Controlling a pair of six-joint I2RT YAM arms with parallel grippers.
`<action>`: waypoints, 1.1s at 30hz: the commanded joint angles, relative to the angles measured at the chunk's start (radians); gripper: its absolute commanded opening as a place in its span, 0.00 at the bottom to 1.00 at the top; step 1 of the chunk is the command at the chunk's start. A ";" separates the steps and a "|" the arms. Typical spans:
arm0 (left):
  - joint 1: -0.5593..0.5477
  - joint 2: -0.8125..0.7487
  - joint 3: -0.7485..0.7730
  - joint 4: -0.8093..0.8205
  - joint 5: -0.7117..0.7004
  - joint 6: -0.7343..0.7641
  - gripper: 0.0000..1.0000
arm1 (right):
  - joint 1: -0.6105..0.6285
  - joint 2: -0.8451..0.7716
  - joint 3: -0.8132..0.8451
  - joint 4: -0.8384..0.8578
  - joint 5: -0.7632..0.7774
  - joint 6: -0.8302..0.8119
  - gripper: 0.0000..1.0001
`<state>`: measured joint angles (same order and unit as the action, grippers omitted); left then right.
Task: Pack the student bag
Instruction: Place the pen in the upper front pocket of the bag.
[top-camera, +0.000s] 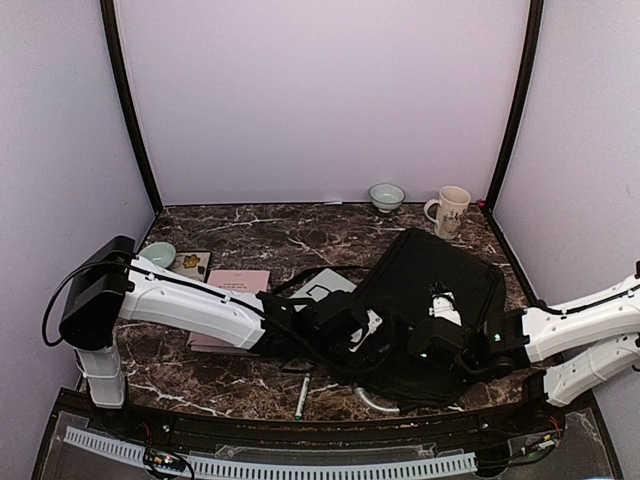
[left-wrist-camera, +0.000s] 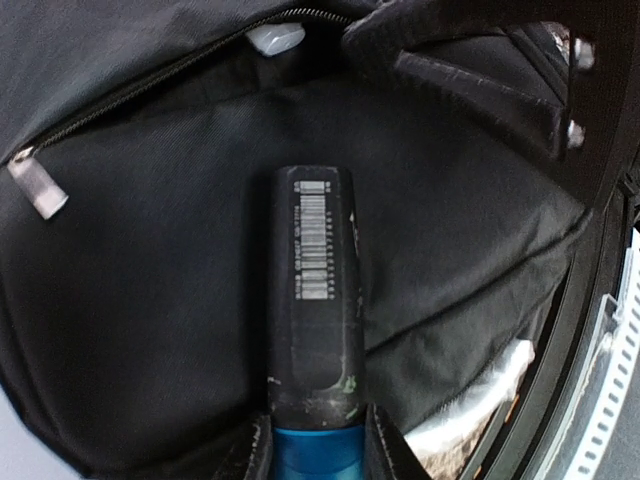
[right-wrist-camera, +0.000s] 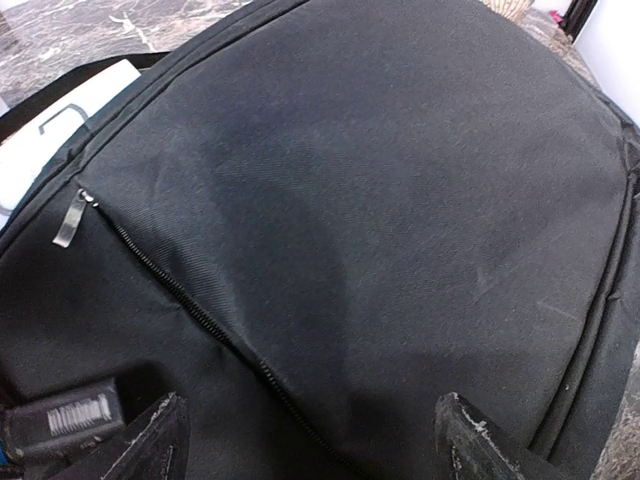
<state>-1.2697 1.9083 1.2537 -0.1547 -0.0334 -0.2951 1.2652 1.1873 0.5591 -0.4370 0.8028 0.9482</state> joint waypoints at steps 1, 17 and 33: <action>0.011 0.045 0.083 -0.023 0.015 0.014 0.10 | 0.009 0.035 0.028 0.028 0.075 0.003 0.83; 0.026 0.122 0.198 -0.106 -0.061 -0.001 0.10 | -0.087 0.171 0.032 0.112 0.100 -0.029 0.64; 0.049 0.201 0.290 -0.126 -0.066 0.004 0.09 | -0.105 0.188 0.023 0.238 0.097 -0.143 0.27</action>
<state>-1.2335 2.0964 1.5082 -0.2493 -0.0898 -0.2970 1.1687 1.3842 0.5739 -0.2497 0.8616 0.8261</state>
